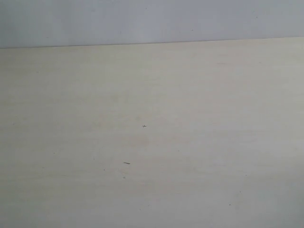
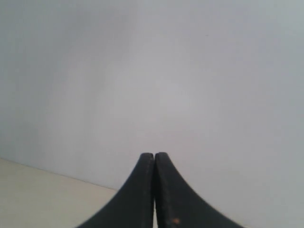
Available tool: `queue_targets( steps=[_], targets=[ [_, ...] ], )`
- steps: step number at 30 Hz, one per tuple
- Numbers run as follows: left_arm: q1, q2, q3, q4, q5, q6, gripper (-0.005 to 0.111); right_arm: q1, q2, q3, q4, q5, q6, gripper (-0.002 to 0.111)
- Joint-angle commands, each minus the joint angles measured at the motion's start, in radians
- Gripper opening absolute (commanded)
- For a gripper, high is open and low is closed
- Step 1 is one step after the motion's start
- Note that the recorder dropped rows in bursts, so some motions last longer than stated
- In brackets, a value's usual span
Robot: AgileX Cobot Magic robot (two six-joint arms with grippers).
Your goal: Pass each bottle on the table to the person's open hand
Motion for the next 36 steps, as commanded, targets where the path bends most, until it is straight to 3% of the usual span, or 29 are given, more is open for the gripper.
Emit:
queue_targets(
  steps=[1,6,17,20,23,25,27,36],
  targets=[
    [0.004,-0.005,0.000,0.006,-0.003,0.003,0.001,-0.075,-0.005,0.047,-0.029,-0.173,0.015,0.000],
    [0.004,-0.005,0.000,0.006,-0.003,0.003,0.001,-0.221,-0.005,0.128,0.043,-0.250,0.040,0.000],
    [0.004,-0.005,0.000,0.006,-0.003,0.003,0.001,-0.234,-0.005,0.171,0.014,-0.235,0.065,0.000],
    [0.004,-0.005,0.000,0.006,-0.003,0.003,0.001,-0.234,-0.005,0.171,-0.469,-0.159,0.446,0.000],
    [0.004,-0.005,0.000,0.006,-0.003,0.003,0.001,-0.234,-0.005,0.171,-1.147,-0.090,1.142,0.000],
    [0.004,-0.005,0.000,0.006,-0.003,0.003,0.001,-0.234,-0.005,0.171,-1.409,-0.049,1.455,0.000],
    [0.004,-0.005,0.000,0.006,-0.003,0.003,0.001,-0.234,-0.005,0.171,-1.490,0.003,1.552,0.000],
    [0.004,-0.005,0.000,0.006,-0.003,0.003,0.001,-0.234,-0.005,0.171,-1.494,0.173,1.553,0.000]
  ],
)
